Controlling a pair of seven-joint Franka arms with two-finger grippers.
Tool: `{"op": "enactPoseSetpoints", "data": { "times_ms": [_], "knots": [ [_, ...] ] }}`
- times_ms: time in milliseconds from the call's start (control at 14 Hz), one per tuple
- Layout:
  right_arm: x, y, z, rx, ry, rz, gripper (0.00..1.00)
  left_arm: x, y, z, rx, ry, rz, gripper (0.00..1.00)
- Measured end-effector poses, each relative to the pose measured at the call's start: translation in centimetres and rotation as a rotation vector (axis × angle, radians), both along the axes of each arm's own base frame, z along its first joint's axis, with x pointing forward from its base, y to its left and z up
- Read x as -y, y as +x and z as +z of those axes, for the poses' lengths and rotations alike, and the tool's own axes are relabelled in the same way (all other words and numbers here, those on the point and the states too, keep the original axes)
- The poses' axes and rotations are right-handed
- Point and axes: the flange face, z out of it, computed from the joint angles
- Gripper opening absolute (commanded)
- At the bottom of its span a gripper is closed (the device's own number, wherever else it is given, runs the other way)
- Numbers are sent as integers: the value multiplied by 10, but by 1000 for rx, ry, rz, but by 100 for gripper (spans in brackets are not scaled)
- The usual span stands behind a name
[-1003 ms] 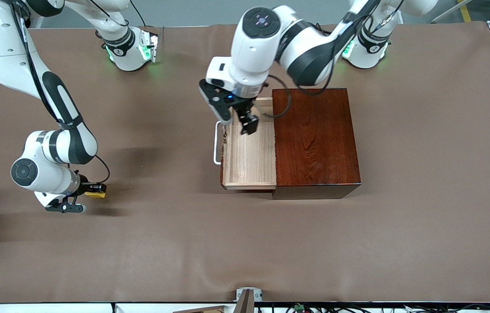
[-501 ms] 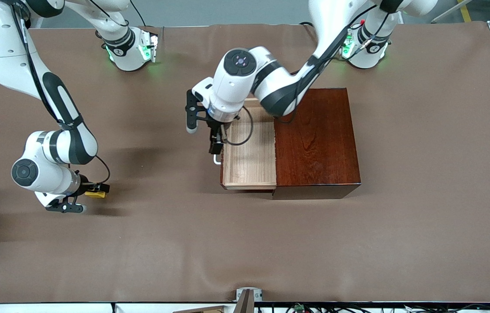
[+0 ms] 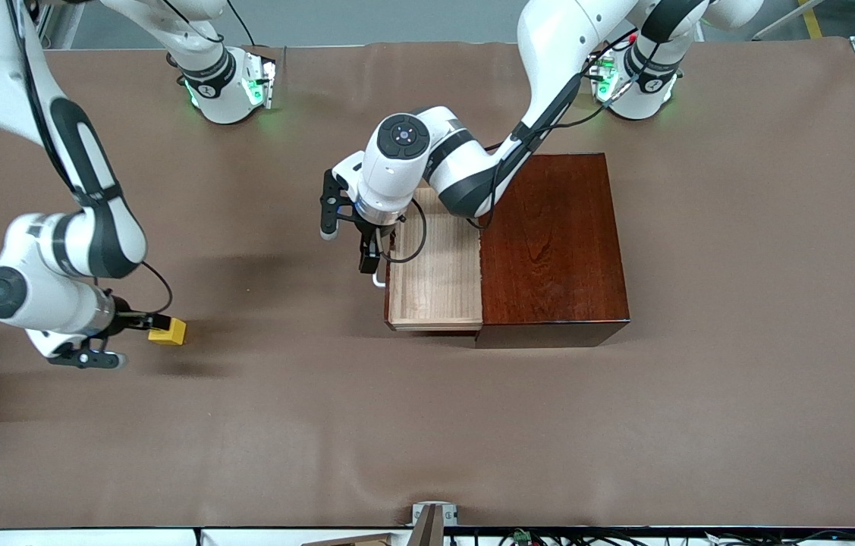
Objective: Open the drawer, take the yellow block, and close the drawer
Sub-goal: 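Push the drawer shut with the left gripper while the right gripper withdraws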
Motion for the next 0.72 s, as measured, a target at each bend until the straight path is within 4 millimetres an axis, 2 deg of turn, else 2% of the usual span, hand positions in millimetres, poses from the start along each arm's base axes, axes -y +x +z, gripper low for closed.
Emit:
{"op": "enactPoseSetpoints", "data": {
  "times_ms": [143,286,716],
  "knots": [
    [-8,-6,40,-1,-7,9,100,-3,-4,-2,-47,46,-8,100],
    [-17,-12,68,0,-12,22,100,-6,-7,-3,-75,82,-16,100],
    [-19,-25,118,5,-24,20,100,-13,-2,-1,-76,133,-33,100]
  ]
}}
